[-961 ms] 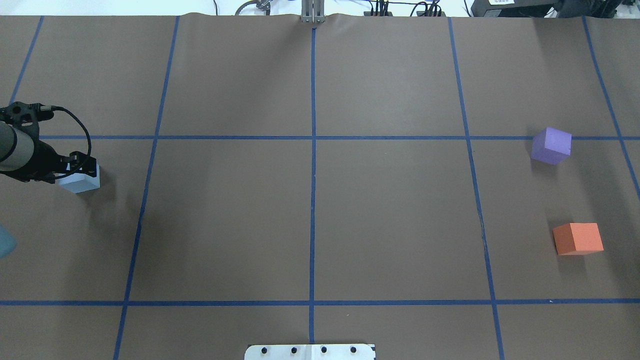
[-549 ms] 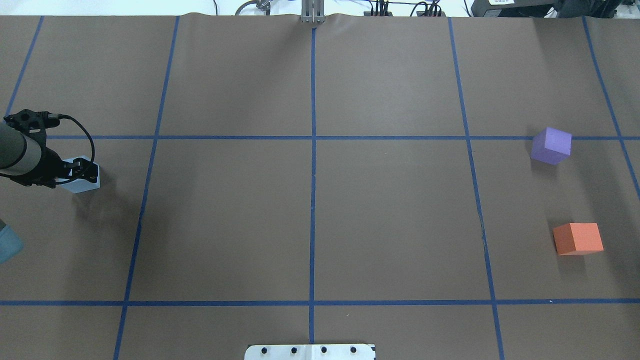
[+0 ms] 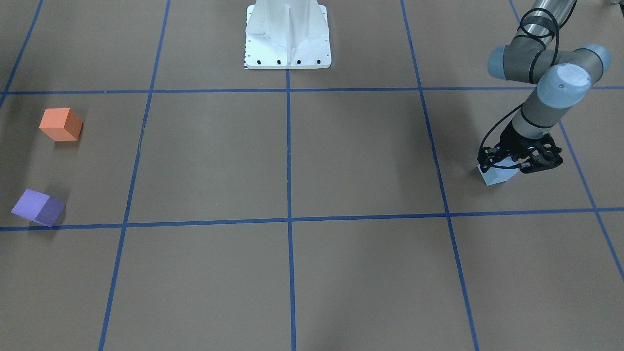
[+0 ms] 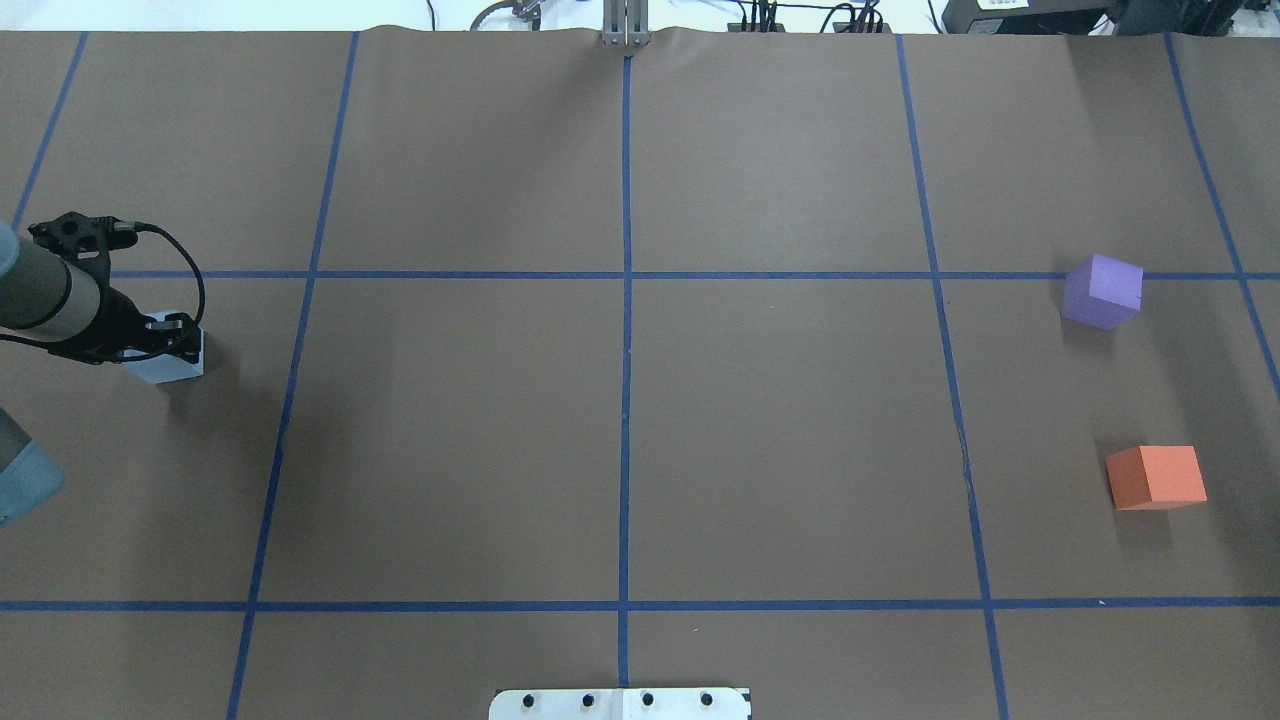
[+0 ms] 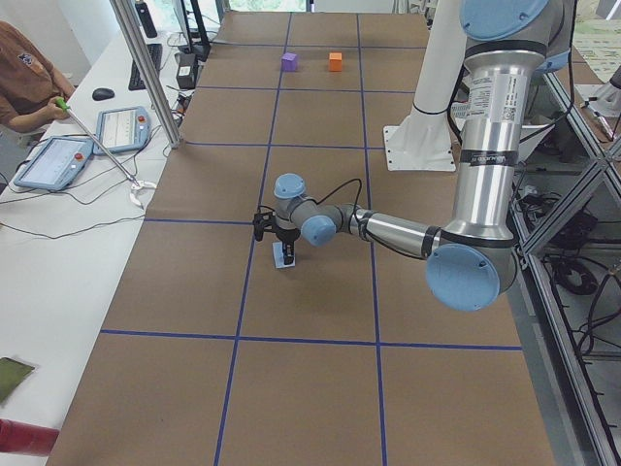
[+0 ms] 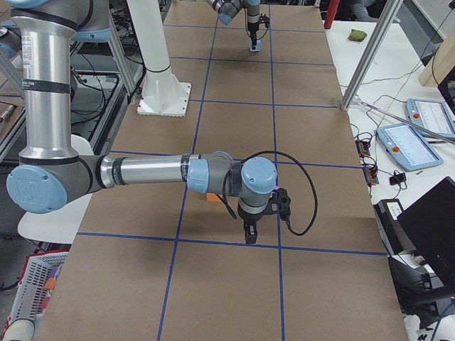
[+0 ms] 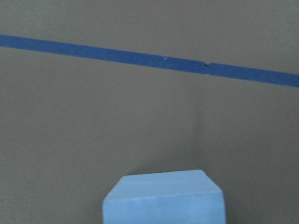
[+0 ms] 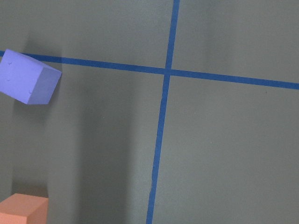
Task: Place blue block between orange and purple blocks
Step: 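Carry the light blue cube with the left gripper to the table center, then release the light blue cube with the left gripper while the right arm approaches, then withdraw the left arm while the right gripper grasps the light blue cube, then carry the light blue cube with the right gripper toward the purple cube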
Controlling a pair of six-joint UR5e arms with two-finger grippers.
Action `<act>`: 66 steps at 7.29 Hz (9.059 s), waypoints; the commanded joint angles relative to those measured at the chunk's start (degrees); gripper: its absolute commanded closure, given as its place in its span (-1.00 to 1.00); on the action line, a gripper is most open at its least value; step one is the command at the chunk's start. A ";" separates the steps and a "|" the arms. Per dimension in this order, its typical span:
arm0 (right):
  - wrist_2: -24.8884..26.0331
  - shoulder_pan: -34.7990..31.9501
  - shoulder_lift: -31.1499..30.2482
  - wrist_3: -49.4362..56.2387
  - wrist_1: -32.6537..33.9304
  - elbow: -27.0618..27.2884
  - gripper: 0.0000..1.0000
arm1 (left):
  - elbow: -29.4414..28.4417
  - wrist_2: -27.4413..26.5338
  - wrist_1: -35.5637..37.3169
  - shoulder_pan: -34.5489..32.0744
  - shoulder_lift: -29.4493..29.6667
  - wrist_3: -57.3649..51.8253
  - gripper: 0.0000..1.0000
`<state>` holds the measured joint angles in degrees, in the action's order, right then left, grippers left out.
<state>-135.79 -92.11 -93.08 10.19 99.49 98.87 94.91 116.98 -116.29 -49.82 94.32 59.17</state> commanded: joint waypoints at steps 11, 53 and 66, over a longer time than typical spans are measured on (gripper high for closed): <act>-1.58 3.05 -0.09 -18.47 1.84 16.03 -1.00 | -20.11 -9.22 19.53 21.43 51.14 10.88 1.00; 22.51 42.13 17.81 -58.60 -2.37 23.72 1.00 | 2.47 14.15 23.14 -33.77 0.45 -55.54 -1.00; 13.80 35.95 -0.44 -48.95 -22.06 2.83 1.00 | -0.17 10.82 22.07 -33.24 -0.63 -55.66 -1.00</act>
<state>-121.94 -56.24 -93.59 -38.64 77.46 103.22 94.71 129.30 -94.22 -83.12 93.50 3.51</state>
